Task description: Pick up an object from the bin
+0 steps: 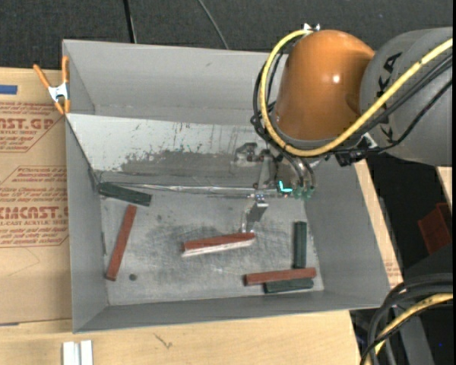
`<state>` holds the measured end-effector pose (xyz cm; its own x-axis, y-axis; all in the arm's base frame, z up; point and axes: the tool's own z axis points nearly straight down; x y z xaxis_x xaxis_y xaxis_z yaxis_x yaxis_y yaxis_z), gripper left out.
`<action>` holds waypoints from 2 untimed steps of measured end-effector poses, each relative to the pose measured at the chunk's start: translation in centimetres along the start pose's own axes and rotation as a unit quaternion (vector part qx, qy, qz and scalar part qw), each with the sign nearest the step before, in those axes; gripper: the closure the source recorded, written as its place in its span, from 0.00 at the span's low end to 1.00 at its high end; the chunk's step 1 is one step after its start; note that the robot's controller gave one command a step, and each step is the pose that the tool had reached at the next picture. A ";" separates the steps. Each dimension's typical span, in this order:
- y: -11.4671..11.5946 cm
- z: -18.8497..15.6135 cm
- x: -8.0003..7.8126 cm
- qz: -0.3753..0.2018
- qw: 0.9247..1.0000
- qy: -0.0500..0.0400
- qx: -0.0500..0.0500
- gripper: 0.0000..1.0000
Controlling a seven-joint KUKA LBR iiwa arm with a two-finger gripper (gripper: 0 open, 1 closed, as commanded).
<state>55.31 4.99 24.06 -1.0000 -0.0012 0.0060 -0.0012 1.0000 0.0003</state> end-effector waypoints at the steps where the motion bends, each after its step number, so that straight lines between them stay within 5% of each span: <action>1: 0.0 -0.4 -0.2 0.000 1.000 -0.004 0.000 0.00; 2: 0.3 5.2 3.6 -0.033 0.999 -0.006 0.000 0.00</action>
Offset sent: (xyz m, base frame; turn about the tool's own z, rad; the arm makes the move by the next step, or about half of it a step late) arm -0.0660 0.0057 -0.0951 -0.1158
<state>51.66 5.27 18.87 -0.9978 -0.0665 -0.0053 -0.0665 0.9978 0.0001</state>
